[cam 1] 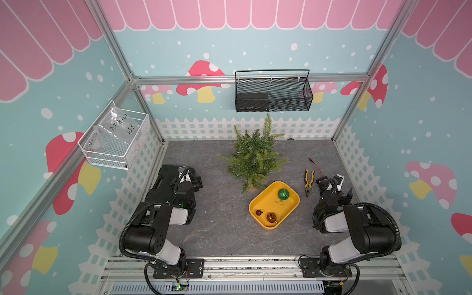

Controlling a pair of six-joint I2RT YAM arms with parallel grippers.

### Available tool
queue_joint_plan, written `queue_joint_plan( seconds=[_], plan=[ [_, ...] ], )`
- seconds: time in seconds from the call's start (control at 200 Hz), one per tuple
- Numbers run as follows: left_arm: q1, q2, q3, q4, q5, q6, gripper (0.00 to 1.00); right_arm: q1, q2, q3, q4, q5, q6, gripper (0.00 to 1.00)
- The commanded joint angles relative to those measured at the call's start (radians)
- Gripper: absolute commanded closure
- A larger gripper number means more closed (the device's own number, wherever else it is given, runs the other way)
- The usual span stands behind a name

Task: Decorate the small christmas tree with ornaments
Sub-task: Pick up an ornament from the container.

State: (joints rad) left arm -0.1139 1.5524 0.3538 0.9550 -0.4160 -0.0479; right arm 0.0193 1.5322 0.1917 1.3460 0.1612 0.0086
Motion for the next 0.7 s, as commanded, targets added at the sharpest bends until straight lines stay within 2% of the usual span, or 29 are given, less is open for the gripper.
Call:
queue_joint_plan(
  seconds=[0.0, 0.695],
  plan=[
    [-0.003, 0.000, 0.005, 0.022, -0.006, 0.022, 0.01, -0.005, -0.001, 0.002, -0.007, -0.010, -0.003, 0.00],
    [0.020, -0.005, 0.019, -0.014, 0.011, 0.001, 0.01, -0.005, 0.000, 0.004, -0.009, -0.013, -0.001, 0.01]
  ],
)
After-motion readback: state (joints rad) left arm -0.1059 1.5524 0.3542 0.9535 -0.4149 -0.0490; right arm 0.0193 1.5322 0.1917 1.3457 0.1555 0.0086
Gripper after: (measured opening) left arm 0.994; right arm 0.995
